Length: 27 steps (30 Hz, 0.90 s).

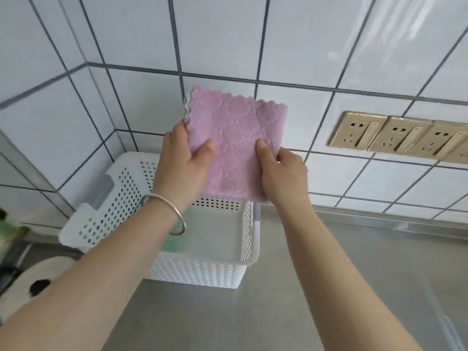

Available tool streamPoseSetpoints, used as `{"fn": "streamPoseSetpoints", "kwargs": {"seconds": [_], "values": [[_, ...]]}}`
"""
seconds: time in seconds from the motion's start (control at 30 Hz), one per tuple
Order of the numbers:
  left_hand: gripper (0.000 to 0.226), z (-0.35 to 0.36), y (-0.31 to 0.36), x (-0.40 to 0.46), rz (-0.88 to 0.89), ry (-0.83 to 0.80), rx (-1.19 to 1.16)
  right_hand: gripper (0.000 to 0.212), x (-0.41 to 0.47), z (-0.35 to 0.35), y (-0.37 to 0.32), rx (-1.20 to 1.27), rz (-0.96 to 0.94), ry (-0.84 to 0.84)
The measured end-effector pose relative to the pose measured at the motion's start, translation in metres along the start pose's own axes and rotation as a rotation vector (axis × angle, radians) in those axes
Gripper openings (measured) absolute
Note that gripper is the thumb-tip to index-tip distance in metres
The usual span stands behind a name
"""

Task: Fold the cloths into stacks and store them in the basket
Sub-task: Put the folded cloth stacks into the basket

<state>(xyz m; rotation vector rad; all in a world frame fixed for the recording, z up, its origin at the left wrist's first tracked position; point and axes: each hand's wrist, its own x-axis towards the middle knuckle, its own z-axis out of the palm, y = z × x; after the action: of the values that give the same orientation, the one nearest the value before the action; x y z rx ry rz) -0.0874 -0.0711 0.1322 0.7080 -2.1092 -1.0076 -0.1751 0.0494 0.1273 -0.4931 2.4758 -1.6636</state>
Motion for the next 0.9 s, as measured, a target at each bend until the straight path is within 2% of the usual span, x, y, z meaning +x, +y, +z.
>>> {"fn": "streamPoseSetpoints", "kwargs": {"seconds": [0.07,0.17,0.23,0.37,0.5,0.7,0.8,0.9], "values": [[0.044,-0.007,-0.036,0.015,-0.129,-0.021,-0.011,0.044,0.01,0.039,0.005,-0.004,0.076,-0.106],[0.036,0.0,-0.092,0.029,-0.328,-0.18,0.038,0.039,0.026,0.091,0.032,-0.155,0.245,-0.233],[0.034,0.011,-0.118,0.031,-0.384,-0.308,0.126,0.046,0.035,0.111,0.052,-0.286,0.347,-0.277],[0.015,0.034,-0.152,0.031,-0.451,-0.617,0.25,0.038,0.047,0.129,0.08,-0.586,0.431,-0.416],[0.041,0.05,-0.177,0.028,-0.49,-0.798,0.305,0.039,0.053,0.141,0.096,-0.829,0.442,-0.542],[0.04,0.067,-0.198,0.035,-0.483,-0.98,0.403,0.04,0.055,0.159,0.122,-0.915,0.573,-0.659],[0.038,0.075,-0.214,0.036,-0.47,-1.108,0.545,0.041,0.056,0.164,0.135,-0.925,0.649,-0.65],[0.034,0.081,-0.224,0.039,-0.395,-1.138,0.725,0.042,0.056,0.169,0.141,-0.917,0.688,-0.636]]}}
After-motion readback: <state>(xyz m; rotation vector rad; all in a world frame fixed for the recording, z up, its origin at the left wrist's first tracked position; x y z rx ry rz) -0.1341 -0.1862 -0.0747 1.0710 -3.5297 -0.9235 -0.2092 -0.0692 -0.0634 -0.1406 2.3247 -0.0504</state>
